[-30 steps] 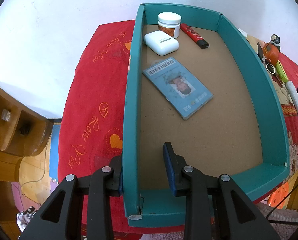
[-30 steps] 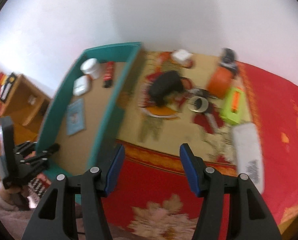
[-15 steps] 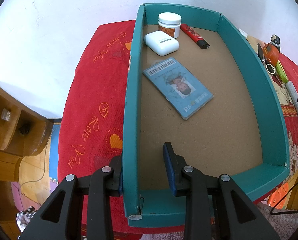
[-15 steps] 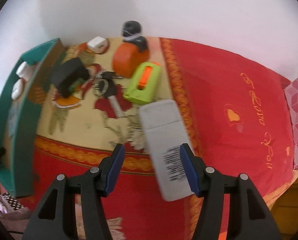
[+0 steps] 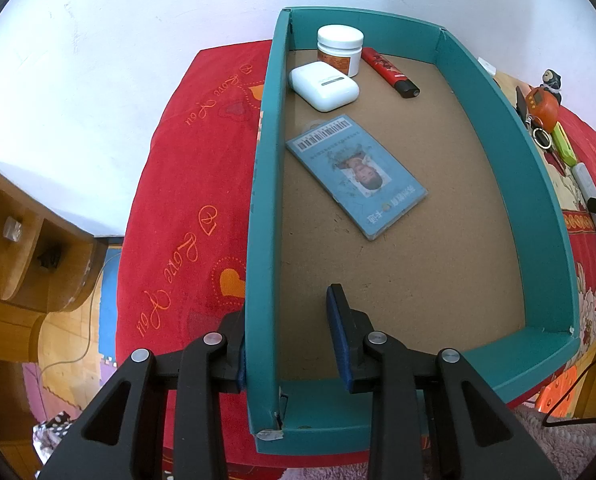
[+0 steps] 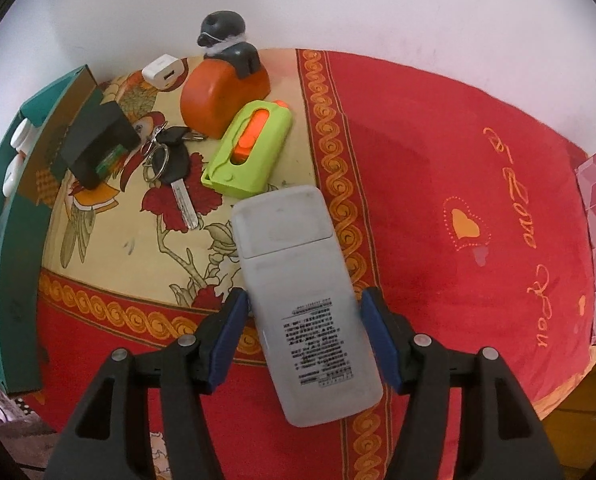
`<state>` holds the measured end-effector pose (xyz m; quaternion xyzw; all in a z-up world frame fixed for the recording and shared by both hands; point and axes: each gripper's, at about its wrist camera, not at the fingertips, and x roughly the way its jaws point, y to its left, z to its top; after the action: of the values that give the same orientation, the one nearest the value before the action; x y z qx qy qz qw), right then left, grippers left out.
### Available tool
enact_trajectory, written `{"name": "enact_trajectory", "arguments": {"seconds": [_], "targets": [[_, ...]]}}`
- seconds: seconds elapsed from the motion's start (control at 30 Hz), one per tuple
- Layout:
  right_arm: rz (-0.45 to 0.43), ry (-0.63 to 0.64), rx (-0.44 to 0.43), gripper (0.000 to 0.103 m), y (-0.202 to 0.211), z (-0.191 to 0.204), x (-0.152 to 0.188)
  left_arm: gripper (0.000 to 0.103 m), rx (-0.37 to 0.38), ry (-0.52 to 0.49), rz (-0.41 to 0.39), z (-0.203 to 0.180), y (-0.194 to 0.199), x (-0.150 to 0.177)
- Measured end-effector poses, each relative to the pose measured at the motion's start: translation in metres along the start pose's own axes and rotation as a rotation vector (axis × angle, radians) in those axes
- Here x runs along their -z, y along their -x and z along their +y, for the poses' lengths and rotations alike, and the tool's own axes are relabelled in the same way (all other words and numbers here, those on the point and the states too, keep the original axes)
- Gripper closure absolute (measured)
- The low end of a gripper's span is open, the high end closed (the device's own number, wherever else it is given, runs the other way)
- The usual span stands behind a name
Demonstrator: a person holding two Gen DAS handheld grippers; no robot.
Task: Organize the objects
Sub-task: 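Move the right gripper back and grasp the white remote control, then lift the white remote control with the right gripper toward the tray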
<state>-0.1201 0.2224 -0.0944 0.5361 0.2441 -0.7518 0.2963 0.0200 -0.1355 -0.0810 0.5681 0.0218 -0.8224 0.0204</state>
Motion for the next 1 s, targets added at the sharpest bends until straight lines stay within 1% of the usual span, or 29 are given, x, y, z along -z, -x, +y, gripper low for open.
{"name": "enact_trajectory", "arguments": {"seconds": [0.17,0.3,0.37,0.47,0.53,0.77,0.83,0.9,0.93,1.0], "targets": [[0.018,0.008,0.005,0.043,-0.003,0.002,0.001,0.071,-0.001,0.003,0.000,0.001,0.001,0.001],[0.048,0.015,-0.025,0.042,-0.001,0.006,0.005,0.071,-0.002,0.006,0.000,0.001,0.003,0.005],[0.061,0.035,-0.019,0.041,-0.002,0.009,0.007,0.071,-0.003,0.008,0.000,0.001,0.004,0.006],[0.060,-0.015,-0.049,0.041,-0.004,0.003,0.005,0.071,-0.002,0.009,0.001,0.001,0.005,0.008],[0.055,-0.048,-0.059,0.039,-0.006,0.000,0.003,0.071,-0.002,0.009,0.000,0.001,0.006,0.009],[0.066,-0.045,-0.053,0.038,-0.008,-0.001,-0.001,0.071,0.000,0.011,0.000,0.002,0.006,0.009],[0.070,-0.044,-0.053,0.039,-0.013,-0.003,-0.010,0.071,0.000,0.010,0.000,0.003,0.007,0.009],[0.072,-0.046,-0.050,0.039,-0.013,-0.004,-0.012,0.071,0.000,0.010,0.000,0.003,0.006,0.009],[0.074,-0.047,-0.049,0.039,-0.014,0.002,-0.007,0.071,0.001,0.010,0.001,0.003,0.007,0.009],[0.079,-0.050,-0.049,0.039,-0.015,0.004,-0.009,0.071,0.003,0.010,0.002,0.004,0.007,0.009]]}}
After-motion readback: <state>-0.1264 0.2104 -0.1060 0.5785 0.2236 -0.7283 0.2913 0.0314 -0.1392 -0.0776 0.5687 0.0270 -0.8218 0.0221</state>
